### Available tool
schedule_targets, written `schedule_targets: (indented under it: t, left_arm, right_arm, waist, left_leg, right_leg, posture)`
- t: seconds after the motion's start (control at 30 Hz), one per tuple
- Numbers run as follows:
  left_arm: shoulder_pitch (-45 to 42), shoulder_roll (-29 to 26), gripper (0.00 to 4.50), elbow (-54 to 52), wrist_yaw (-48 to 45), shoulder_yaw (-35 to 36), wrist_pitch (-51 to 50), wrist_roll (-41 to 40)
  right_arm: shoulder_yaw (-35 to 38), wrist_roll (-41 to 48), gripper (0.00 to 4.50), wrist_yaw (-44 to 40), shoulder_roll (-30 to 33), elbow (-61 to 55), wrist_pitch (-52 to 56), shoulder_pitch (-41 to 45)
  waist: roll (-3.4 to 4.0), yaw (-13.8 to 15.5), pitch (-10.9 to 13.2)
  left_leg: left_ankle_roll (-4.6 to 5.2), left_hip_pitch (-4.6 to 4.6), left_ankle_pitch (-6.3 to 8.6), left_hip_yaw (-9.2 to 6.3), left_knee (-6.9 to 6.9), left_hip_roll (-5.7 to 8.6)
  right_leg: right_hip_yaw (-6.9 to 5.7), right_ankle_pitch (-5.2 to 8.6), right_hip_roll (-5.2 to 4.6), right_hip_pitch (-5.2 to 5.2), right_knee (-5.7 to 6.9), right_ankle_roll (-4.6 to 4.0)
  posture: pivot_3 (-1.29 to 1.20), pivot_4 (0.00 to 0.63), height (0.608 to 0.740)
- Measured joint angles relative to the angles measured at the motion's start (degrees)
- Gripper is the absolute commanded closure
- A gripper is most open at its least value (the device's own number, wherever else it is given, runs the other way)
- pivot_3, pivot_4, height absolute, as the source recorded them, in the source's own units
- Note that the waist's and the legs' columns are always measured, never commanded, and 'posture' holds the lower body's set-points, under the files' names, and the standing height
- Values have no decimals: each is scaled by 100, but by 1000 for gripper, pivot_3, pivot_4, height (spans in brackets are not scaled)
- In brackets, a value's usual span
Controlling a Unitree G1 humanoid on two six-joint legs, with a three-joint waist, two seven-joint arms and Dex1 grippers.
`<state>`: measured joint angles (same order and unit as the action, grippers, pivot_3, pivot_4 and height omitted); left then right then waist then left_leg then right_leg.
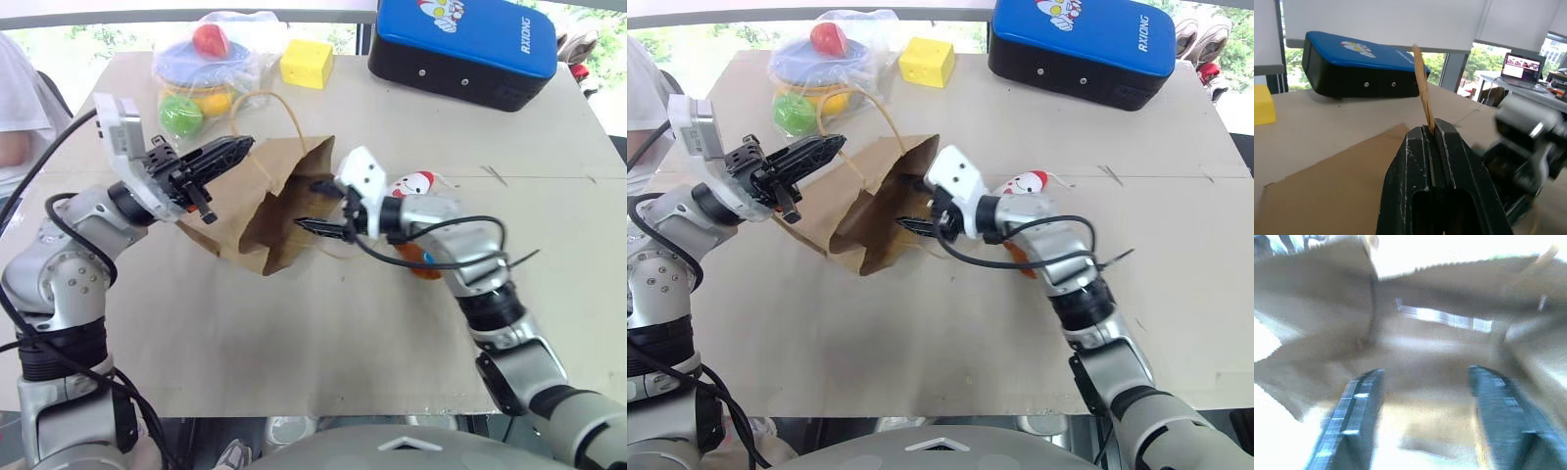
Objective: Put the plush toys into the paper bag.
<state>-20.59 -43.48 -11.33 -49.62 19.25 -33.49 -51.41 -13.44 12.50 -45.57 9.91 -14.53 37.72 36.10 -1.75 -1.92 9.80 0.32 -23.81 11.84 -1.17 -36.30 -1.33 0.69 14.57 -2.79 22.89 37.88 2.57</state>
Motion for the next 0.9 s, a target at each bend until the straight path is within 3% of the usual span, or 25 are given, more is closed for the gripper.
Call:
schedule_targets:
  t: [0.03, 0.13, 0.33, 0.43, 0.57, 0.6, 0.7, 0.87, 0.9]
  left_arm:
    - [-18, 8, 4500, 18, -33, -17, 27, 45]
    - [-88, 65, 4500, 80, -80, -85, 122, 199]
    - [-181, 211, 4500, 69, -138, -208, 327, 462]
    - [-190, 256, 4500, 57, -144, -276, 428, 596]
    - [-191, 297, 4500, 54, -144, -337, 467, 675]
    - [-194, 306, 4500, 54, -149, -373, 485, 702]
    - [-195, 316, 4500, 55, -160, -395, 520, 740]
    - [-197, 346, 4500, 56, -156, -396, 532, 745]
    - [-196, 354, 4500, 57, -153, -397, 533, 746]
  right_arm:
    - [179, 124, 48, 80, 74, -359, 170, -23]
    - [930, 768, 48, 256, 478, -1750, 794, -196]
    - [1548, 1025, 48, 428, 1827, -2451, 1490, -1521]
    - [1191, 470, 48, 646, 2725, -2268, 1413, -2093]
    - [609, -91, 48, 902, 2989, -1471, 1234, -2487]
    - [577, -91, 617, 914, 2928, -1414, 1175, -2476]
    - [543, -61, 1645, 874, 2915, -1369, 1129, -2483]
    - [797, 206, 3995, 822, 2898, -1424, 1106, -2614]
    - [879, 265, 4182, 811, 2893, -1424, 1107, -2637]
  waist:
    - [0, 0, 0]
    - [-1, 24, -1]
    - [-2, 115, 1]
    - [-4, 110, 0]
    - [-6, 98, 0]
    - [-7, 94, -1]
    - [-14, 112, -5]
    - [-18, 132, -7]
    - [-18, 136, -6]
  left_leg:
    - [0, 0, 0, 0, 0, 0]
    - [1, 0, 0, 1, 1, 0]
    - [2, -1, 1, 50, 3, 1]
    - [3, 3, 1, 59, 3, 1]
    - [4, 3, 1, 67, 3, -1]
    - [4, 5, 1, 66, 3, -3]
    - [4, 4, 1, 62, 1, -3]
    - [4, 1, 1, 61, 1, -2]
    - [4, 0, 1, 60, 0, -2]
  right_leg:
    - [0, 0, 0, 0, 0, 0]
    - [-2, 1, -4, -2, -5, 1]
    - [7, 3, -15, -3, -18, -1]
    - [9, 10, -15, -3, -19, -12]
    - [17, 9, -7, 0, -17, -11]
    - [19, 3, -4, -1, -17, 1]
    - [17, 3, -2, -4, -20, 4]
    - [16, 3, -4, -4, -23, 5]
    - [15, 2, -4, -4, -23, 5]
  posture:
    - [0, 150, 740]
    - [0, 150, 740]
    - [0, 150, 740]
    - [0, 150, 740]
    - [0, 150, 740]
    - [0, 150, 740]
    - [0, 150, 740]
    - [0, 150, 740]
    - [0, 150, 740]
